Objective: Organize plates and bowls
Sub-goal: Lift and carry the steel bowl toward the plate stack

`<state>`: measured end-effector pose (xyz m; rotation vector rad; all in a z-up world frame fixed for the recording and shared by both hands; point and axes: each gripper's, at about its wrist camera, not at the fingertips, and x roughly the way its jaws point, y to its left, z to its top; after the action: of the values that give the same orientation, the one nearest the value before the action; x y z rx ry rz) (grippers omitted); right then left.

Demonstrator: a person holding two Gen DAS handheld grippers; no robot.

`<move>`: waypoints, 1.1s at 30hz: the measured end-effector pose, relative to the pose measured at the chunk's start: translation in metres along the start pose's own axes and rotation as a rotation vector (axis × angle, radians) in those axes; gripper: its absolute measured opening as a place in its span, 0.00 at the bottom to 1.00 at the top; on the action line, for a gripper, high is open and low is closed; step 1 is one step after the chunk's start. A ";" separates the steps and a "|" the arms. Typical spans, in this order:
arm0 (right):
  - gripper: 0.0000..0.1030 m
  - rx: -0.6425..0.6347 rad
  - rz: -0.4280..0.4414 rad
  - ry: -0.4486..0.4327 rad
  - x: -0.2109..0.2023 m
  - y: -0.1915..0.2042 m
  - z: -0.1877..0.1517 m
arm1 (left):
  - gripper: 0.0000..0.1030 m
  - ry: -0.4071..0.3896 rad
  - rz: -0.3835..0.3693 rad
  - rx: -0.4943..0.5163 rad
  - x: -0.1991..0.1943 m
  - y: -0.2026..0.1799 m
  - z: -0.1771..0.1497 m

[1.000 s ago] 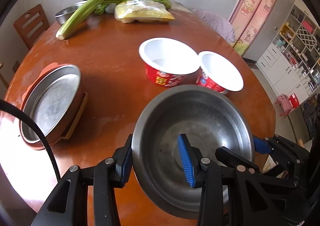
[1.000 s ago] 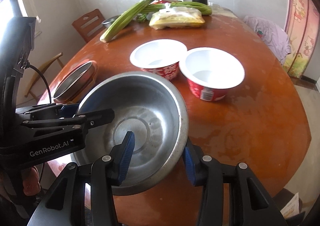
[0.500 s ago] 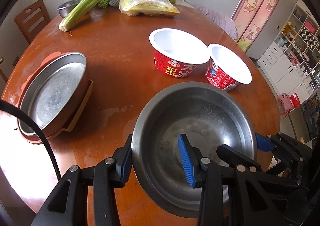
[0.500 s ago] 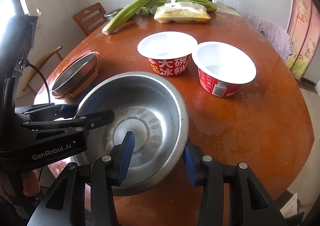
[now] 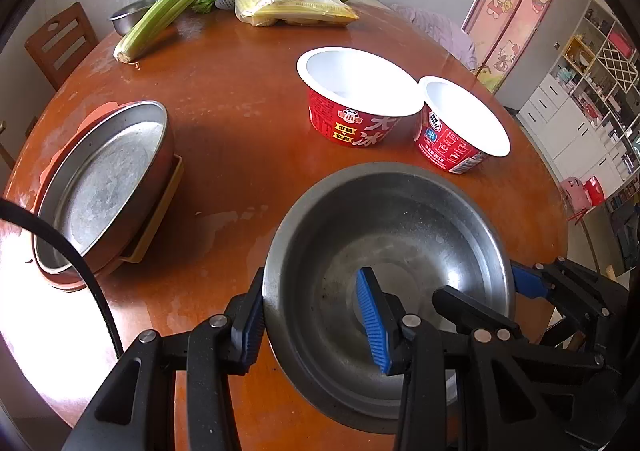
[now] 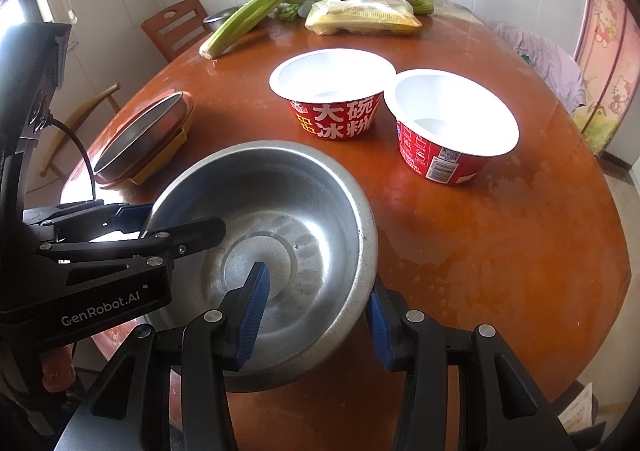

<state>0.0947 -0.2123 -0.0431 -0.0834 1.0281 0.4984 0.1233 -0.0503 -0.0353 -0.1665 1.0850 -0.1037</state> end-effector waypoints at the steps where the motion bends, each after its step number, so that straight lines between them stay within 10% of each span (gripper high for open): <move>1: 0.48 0.000 0.002 0.001 0.000 0.000 0.000 | 0.41 0.000 0.004 0.003 0.000 0.000 0.000; 33: 0.47 0.031 0.035 -0.014 -0.005 -0.006 -0.001 | 0.47 -0.060 0.044 0.005 -0.022 0.007 -0.003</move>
<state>0.0940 -0.2197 -0.0406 -0.0343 1.0247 0.5137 0.1101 -0.0398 -0.0186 -0.1406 1.0283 -0.0610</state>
